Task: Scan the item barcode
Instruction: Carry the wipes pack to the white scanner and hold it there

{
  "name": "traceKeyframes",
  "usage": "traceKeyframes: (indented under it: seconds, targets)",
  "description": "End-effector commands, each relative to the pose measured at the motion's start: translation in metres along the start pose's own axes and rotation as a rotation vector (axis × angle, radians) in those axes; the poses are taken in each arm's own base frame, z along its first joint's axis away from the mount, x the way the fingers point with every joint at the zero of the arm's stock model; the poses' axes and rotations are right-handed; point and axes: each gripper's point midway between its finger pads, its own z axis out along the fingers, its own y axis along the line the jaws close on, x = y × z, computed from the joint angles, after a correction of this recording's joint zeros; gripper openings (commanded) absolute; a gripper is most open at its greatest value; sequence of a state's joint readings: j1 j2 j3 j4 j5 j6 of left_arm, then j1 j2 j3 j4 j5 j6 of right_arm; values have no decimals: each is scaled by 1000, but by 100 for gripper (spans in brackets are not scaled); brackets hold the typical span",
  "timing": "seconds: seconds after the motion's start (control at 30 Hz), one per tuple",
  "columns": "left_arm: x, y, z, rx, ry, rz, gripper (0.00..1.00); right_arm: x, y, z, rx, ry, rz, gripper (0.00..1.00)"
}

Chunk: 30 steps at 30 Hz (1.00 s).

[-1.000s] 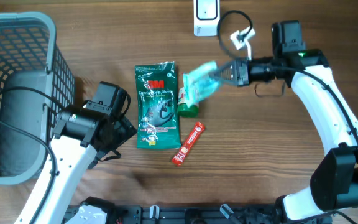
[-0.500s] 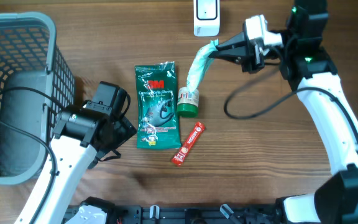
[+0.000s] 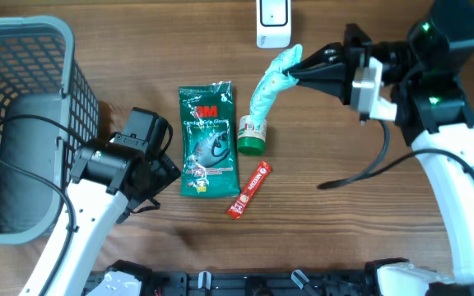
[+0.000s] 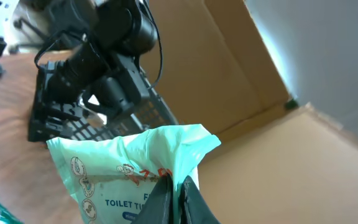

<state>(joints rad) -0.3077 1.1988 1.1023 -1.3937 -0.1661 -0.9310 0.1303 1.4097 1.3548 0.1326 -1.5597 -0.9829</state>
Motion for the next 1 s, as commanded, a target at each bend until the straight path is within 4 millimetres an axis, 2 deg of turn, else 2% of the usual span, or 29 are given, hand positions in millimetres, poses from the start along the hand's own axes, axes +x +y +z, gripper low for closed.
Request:
traceKeyframes:
  seconds: [0.0,0.13,0.27,0.63,0.7,0.73,0.8,0.97]
  targets:
    - [0,0,0,-2,-2,-12,100,-49,-1,4,-42,-73,-232,5]
    - [0,0,0,-2,-2,-12,100,-75,-3,5,-40,-78,-398,5]
    - [1,0,0,-2,-1,-12,100,-93,-4,4,-37,-79,-519,5]
    - [0,0,0,-2,-2,-12,100,-95,-2,4,-37,-77,-473,4]
    - [0,0,0,-2,-2,-12,100,-85,-7,4,-15,-33,-249,4]
    - [1,0,0,-2,-1,-12,100,-72,-11,5,14,10,-100,4]
    - [0,0,0,-2,-2,-12,100,-36,-17,3,102,123,207,4]
    - [0,0,0,-2,-2,-12,100,43,-12,-4,247,251,790,4]
